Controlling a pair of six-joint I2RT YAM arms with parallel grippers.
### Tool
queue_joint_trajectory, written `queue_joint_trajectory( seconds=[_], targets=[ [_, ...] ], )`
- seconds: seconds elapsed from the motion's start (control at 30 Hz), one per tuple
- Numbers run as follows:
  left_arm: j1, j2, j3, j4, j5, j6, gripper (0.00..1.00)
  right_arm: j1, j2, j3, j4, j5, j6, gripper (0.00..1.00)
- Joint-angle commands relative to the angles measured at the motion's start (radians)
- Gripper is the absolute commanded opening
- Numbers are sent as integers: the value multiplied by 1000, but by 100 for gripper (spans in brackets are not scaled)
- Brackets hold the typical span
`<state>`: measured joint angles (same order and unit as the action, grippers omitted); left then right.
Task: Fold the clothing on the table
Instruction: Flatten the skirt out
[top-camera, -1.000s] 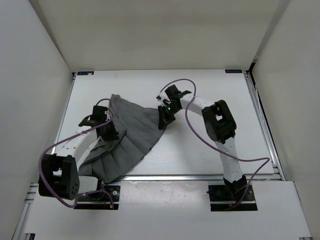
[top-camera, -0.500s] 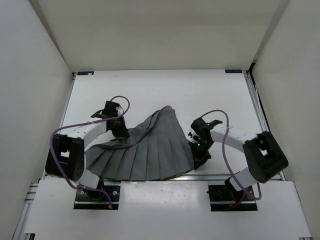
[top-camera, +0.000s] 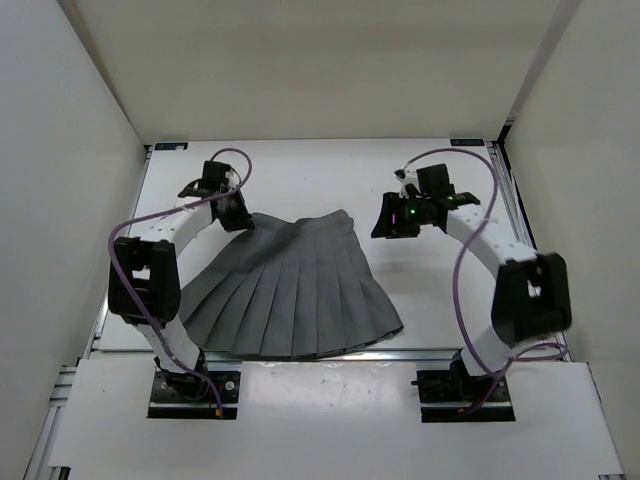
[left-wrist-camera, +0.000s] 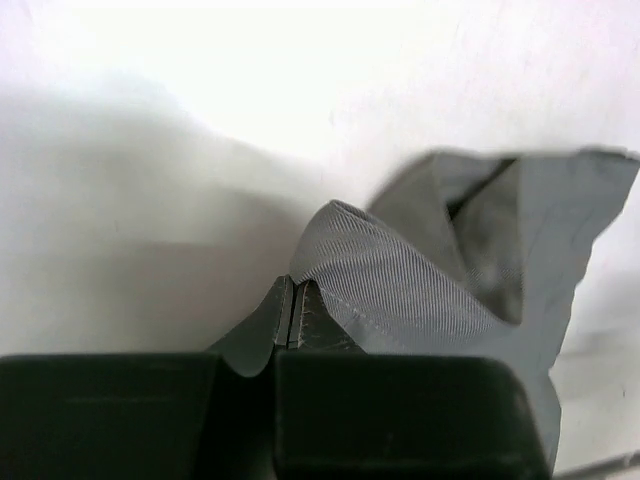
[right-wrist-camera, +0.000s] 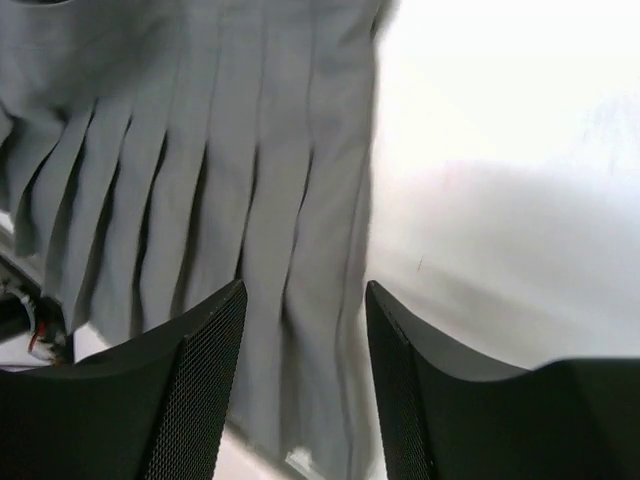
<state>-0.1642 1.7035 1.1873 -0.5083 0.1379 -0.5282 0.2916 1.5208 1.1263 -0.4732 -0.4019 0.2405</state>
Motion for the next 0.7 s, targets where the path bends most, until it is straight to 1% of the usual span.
queue_joint_trajectory(
  seconds=[0.0,0.07,0.17,0.3,0.5,0.67],
  targets=[
    [0,65,98,-39,-50,33,0,-19,151,91,152,-84,-56,56],
    [-15,96,130,-56,-67,39,0,-17,247,147,166,-84,-85,57],
    [-20,146,167,-65,-99,33,0,-29,320,196,232,-86,-95,55],
    [-18,194,207,-78,-103,28,0,-55,404,253,285,-135,-67,55],
    [-31,211,238,-93,-110,11,0,-66,570,372,309,-218,-29,52],
    [-21,211,242,-110,-118,16,0,-59,634,405,330,-282,16,51]
  ],
)
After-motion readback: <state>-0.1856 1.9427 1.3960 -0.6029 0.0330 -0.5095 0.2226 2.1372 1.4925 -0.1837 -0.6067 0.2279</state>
